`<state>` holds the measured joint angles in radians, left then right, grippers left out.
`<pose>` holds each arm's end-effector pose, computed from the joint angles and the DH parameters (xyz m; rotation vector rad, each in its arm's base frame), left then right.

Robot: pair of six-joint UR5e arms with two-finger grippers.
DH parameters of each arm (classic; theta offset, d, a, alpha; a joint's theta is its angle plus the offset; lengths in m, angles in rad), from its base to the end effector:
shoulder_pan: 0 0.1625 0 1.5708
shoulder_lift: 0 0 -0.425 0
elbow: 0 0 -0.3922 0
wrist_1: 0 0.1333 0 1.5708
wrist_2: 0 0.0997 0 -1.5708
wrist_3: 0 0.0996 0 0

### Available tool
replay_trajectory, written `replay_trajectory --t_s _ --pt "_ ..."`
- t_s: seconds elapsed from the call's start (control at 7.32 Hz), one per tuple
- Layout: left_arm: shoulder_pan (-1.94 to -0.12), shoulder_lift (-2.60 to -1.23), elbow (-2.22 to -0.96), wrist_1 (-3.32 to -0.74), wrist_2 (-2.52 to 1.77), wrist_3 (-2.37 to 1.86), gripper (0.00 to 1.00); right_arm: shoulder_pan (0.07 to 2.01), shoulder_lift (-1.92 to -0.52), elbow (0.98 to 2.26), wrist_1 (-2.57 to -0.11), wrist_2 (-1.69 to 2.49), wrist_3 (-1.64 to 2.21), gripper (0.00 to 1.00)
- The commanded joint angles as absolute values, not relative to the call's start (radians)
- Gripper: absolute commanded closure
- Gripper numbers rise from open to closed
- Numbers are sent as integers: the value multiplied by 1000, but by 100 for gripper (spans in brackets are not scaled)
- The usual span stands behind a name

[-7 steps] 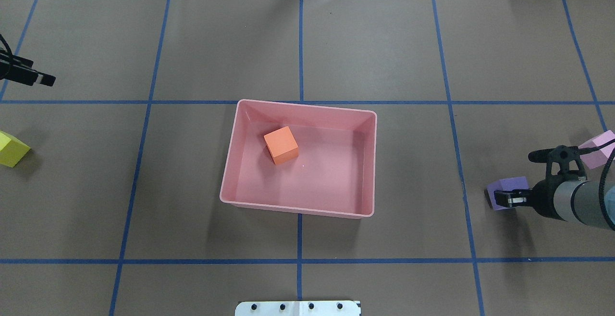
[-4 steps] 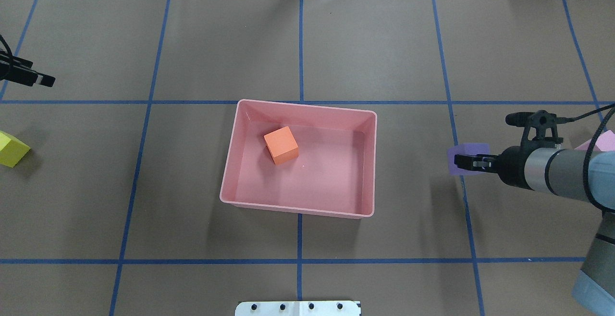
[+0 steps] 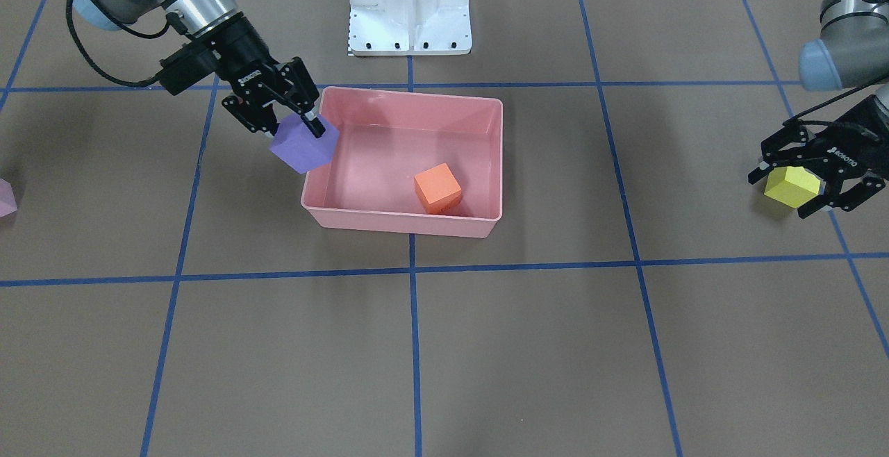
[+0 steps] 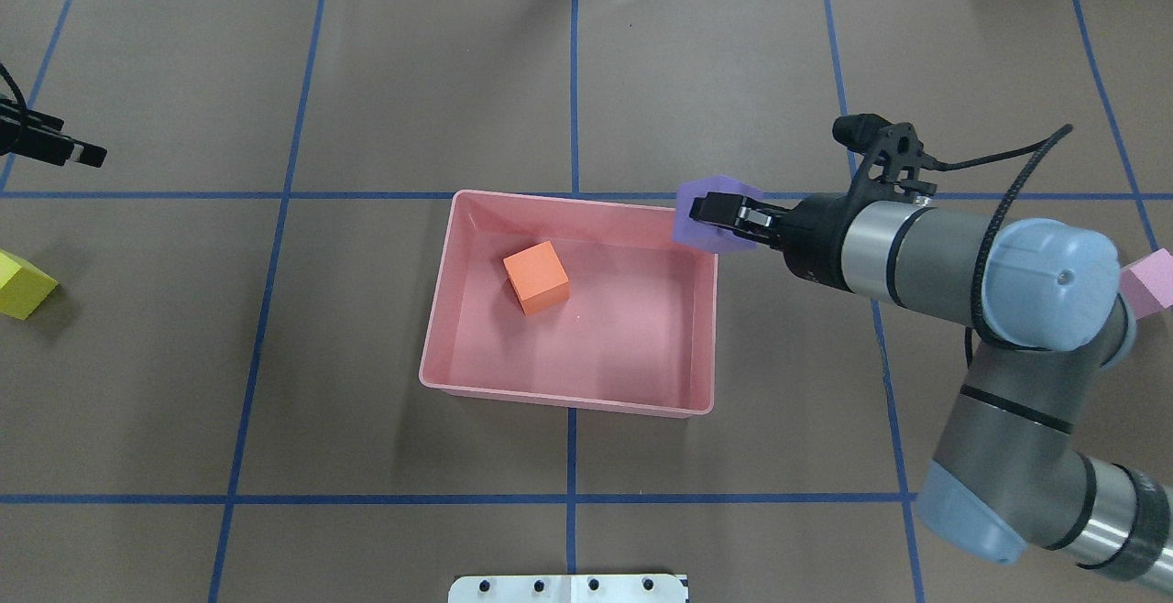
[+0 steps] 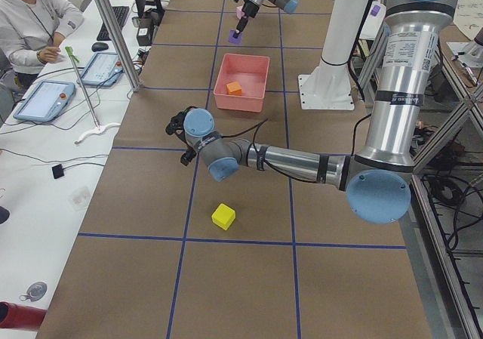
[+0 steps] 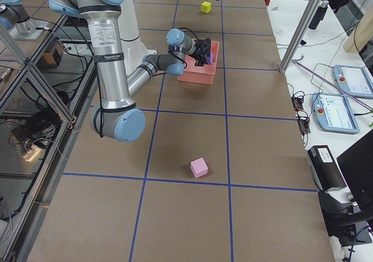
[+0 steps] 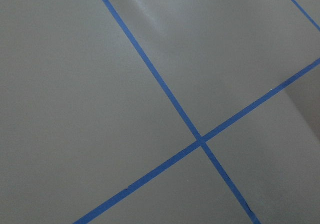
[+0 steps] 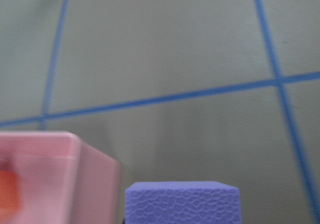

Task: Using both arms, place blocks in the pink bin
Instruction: 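Carry the purple cube with the right gripper into the pink bin and release, then withdraw the right gripper while the left gripper descends onto the yellow cube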

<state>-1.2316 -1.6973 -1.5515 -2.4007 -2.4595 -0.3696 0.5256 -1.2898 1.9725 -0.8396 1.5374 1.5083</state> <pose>0.1313 -0.5403 0.4990 0.5331 1.0718 0.3889 -0.3952 -0.3871 0.2405 0.4400 -1.3567 0.4063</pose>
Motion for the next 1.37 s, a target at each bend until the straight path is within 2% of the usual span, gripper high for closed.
replay_trajectory --t_s 0.0,0.14,0.55,1.23 --pt "-1230 -1698 -1545 -2401 -2457 -371 0 456 -1130 1942 -1081 1400 1523 1" --pt "-1230 -1698 -1540 -2401 -2457 -370 0 453 -1068 1982 -1277 1404 1523 1" --pt "-1232 -1669 -1529 -2404 -2450 -361 0 500 -1066 2069 -1611 1514 1429 0" --pt "-1227 -1427 -1562 -2502 -2191 -274 0 812 -1234 2080 -1621 1810 1004 0"
